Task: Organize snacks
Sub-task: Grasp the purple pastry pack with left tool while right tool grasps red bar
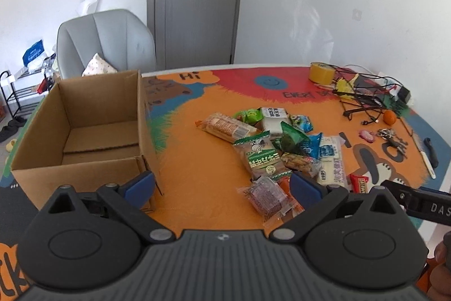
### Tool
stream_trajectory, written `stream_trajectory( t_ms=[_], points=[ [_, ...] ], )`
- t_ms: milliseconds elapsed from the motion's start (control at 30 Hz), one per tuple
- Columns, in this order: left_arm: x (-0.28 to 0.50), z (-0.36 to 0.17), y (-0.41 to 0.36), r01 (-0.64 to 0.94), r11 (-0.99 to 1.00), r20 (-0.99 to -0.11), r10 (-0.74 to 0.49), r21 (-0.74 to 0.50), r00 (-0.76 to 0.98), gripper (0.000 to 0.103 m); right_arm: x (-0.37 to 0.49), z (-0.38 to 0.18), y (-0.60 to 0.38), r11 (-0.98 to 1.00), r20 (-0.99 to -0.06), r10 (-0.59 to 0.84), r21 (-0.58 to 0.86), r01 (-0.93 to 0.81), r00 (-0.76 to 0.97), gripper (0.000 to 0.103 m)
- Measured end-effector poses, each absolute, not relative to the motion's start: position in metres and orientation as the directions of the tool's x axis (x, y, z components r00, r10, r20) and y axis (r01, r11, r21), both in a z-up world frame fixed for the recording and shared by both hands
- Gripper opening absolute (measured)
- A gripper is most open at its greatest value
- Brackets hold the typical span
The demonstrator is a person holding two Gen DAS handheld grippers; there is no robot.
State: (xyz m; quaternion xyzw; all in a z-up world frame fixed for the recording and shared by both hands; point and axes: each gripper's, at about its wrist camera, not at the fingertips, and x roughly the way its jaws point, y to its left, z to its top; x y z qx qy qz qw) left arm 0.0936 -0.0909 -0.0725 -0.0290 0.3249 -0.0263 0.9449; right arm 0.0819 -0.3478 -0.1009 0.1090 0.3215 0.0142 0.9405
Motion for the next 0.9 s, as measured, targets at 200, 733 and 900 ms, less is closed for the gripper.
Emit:
stream_trajectory(
  t_ms=[200, 733, 900],
  points=[
    [0.113, -0.09, -0.095, 0.031, 0.994, -0.645, -0.091, -0.104, 0.759, 0.101, 0.093, -0.118, -0.352, 0.975, -0.619, 0.08, 0.211, 0.068, 0.781, 0.101],
    [0.148, -0.126, -0.122, 0.08, 0.99, -0.679, -0.137, -0.115, 0.721, 0.095, 0.12, -0.149, -0.361, 0.97, -0.659, 0.06, 0.216, 0.111, 0.75, 0.077],
    [0.155, -0.14, -0.128, 0.069, 0.992, -0.692, -0.125, -0.108, 0.711, 0.082, 0.125, -0.15, -0.354, 0.977, -0.651, 0.035, 0.182, 0.111, 0.759, 0.068]
  ],
)
